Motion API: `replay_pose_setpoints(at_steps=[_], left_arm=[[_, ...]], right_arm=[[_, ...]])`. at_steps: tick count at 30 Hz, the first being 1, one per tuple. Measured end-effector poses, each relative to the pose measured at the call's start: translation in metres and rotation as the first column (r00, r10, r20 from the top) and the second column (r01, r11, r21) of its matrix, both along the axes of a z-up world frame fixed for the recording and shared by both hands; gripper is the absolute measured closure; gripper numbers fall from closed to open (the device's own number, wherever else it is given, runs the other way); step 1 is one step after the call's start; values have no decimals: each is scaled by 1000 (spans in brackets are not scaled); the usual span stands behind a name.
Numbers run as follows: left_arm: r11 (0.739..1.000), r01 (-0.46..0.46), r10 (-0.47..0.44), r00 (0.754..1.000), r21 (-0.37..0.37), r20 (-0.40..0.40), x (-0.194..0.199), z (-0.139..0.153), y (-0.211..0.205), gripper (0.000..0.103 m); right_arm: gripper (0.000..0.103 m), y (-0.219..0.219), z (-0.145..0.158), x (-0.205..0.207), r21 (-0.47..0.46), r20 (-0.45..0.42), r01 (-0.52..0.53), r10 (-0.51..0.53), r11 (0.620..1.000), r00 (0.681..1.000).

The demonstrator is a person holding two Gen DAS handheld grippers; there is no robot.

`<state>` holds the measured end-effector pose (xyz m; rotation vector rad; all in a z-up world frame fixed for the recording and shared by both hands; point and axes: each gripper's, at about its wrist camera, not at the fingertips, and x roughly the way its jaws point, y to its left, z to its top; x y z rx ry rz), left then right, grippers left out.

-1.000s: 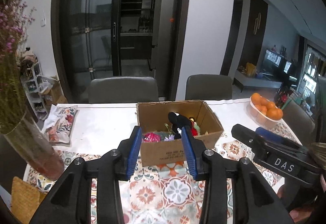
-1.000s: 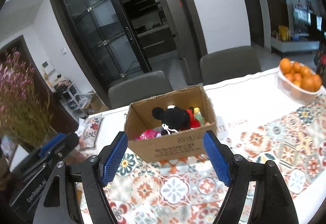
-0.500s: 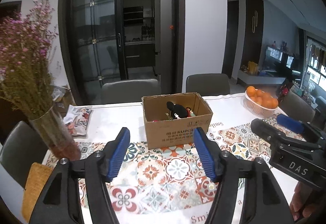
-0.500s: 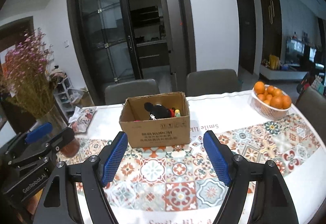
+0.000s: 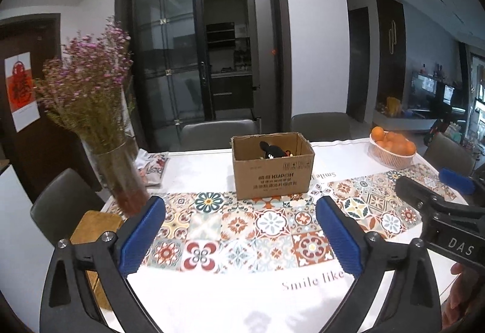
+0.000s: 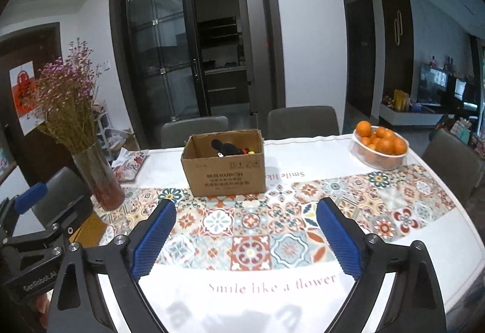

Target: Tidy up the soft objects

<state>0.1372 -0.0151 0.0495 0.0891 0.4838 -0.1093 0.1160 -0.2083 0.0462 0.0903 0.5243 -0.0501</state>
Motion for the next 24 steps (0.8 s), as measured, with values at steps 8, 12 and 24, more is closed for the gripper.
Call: replay_pose_setpoints(at_steps=[8, 12, 24], left_arm=[[1000, -13, 13, 1000, 7, 15, -58, 2, -2, 0], [1000, -14, 13, 999, 18, 35, -84, 3, -2, 0], [998, -37, 34, 997, 45, 65, -137, 1, -10, 0]], right_arm=[[4, 0, -2, -58, 2, 7, -15, 15, 1000, 1000], [4, -3, -5, -81, 2, 7, -20, 20, 1000, 1000], [4, -15, -11, -123, 10, -9, -20, 20, 1000, 1000]])
